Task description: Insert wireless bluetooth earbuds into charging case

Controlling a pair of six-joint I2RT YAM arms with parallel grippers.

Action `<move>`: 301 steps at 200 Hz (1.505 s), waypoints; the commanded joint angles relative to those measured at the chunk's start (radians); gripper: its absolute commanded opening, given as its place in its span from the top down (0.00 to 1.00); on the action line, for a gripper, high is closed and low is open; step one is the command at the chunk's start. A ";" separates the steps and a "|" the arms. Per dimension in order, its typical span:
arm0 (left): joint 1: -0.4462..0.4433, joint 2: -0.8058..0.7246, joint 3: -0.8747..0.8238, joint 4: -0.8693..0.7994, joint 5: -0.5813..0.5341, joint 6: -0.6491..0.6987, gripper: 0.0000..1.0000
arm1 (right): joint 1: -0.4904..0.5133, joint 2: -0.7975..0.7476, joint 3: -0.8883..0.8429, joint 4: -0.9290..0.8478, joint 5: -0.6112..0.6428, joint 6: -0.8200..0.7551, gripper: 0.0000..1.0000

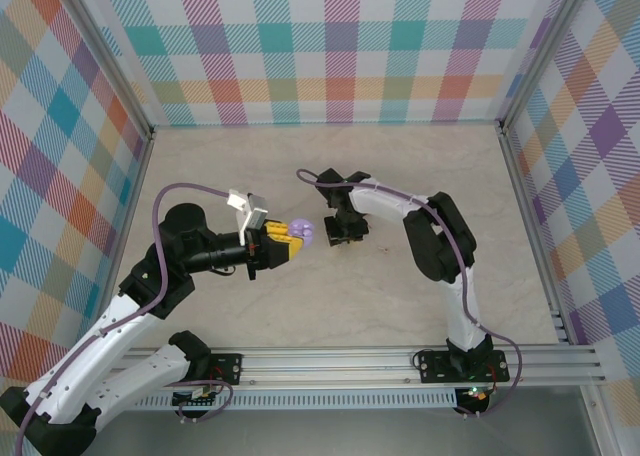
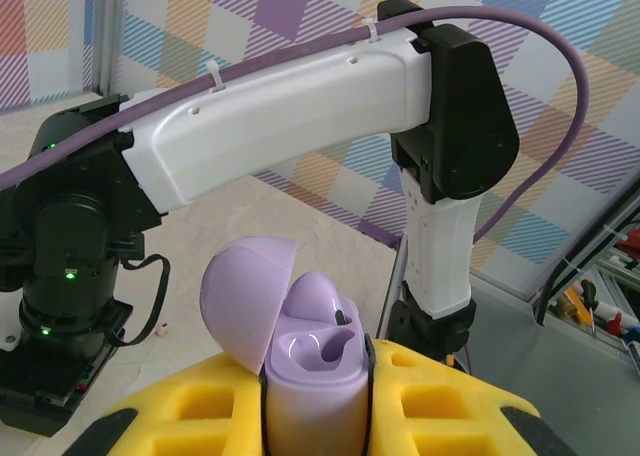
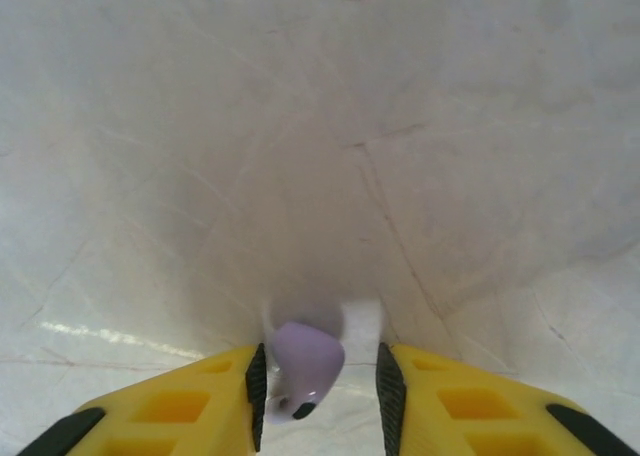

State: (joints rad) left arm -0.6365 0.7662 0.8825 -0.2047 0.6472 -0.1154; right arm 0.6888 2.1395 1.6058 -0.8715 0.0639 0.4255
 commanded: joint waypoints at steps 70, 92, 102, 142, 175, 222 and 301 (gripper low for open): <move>-0.009 -0.010 0.001 0.044 0.024 -0.010 0.92 | 0.021 0.012 0.001 0.057 0.000 0.165 0.71; -0.009 -0.015 -0.003 0.041 0.020 -0.009 0.92 | 0.032 0.027 0.023 0.056 -0.009 0.138 0.71; -0.009 -0.016 -0.004 0.041 0.018 -0.008 0.92 | 0.039 0.040 0.040 0.047 -0.012 0.118 0.70; -0.009 -0.016 -0.006 0.044 0.018 -0.011 0.92 | 0.057 0.068 0.090 0.009 -0.015 0.047 0.67; -0.009 -0.016 -0.007 0.045 0.018 -0.013 0.92 | 0.057 0.070 0.109 -0.024 0.035 0.035 0.66; -0.009 -0.016 -0.005 0.042 0.016 -0.015 0.92 | 0.058 0.073 0.113 -0.050 0.070 -0.009 0.67; -0.009 -0.013 0.001 0.045 0.016 -0.016 0.92 | 0.058 0.087 0.111 -0.072 0.072 -0.021 0.70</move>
State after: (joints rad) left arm -0.6365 0.7635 0.8806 -0.2047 0.6468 -0.1158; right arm 0.7425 2.1967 1.6981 -0.8928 0.1230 0.4088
